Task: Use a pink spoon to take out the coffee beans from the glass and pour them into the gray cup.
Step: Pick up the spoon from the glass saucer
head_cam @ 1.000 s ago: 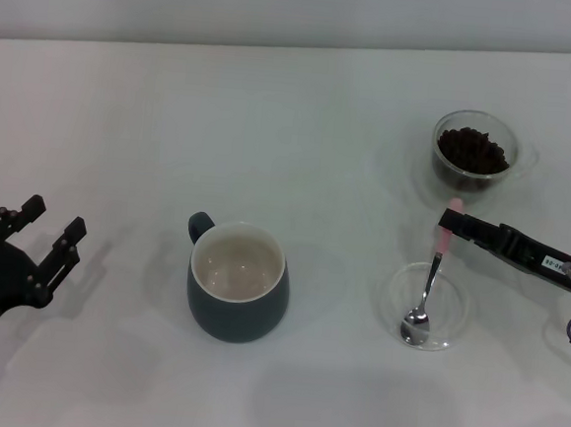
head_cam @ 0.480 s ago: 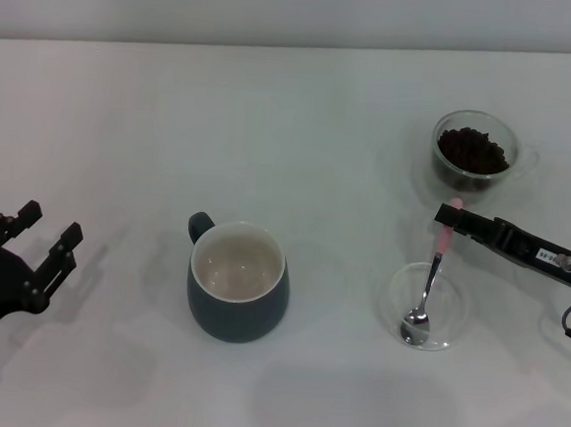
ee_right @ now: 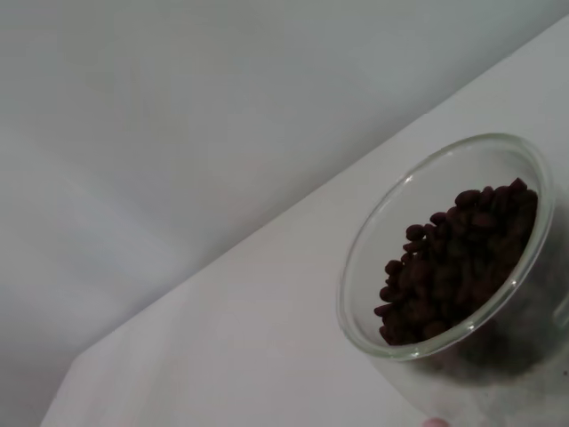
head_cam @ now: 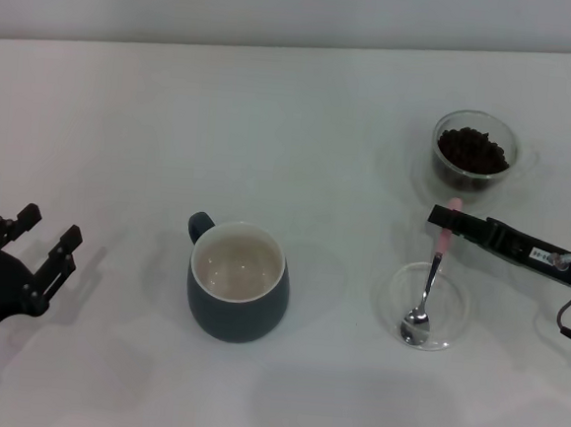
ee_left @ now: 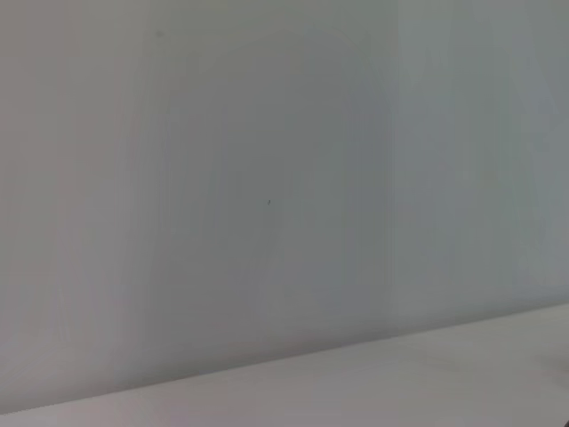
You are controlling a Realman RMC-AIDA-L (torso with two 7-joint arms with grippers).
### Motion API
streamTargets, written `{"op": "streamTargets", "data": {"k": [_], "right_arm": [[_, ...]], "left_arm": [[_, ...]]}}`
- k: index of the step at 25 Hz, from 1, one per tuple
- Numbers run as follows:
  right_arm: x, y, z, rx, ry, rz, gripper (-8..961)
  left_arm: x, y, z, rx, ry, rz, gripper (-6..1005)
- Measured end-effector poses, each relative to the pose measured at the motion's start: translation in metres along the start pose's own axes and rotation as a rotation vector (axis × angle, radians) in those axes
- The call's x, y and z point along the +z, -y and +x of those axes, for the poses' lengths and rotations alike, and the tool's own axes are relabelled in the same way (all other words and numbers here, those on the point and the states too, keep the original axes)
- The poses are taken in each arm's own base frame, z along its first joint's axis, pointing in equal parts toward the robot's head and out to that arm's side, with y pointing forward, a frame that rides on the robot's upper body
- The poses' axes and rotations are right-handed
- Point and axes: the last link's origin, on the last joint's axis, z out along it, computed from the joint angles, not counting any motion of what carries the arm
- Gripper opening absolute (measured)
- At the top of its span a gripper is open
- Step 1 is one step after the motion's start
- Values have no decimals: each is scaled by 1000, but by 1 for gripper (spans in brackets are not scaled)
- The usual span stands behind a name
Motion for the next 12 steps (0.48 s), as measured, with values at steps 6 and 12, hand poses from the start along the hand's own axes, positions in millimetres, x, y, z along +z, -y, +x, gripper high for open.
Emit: {"op": "streamTargets", "data": {"k": [6,12], "right_arm": [[-1,1,-2,2,-1,3,338],[0,-1,-4,-9,-7,-6,246]], "left_arm": [[0,0,0,0,0,0,534],[0,0,0,0,0,0,534]]}}
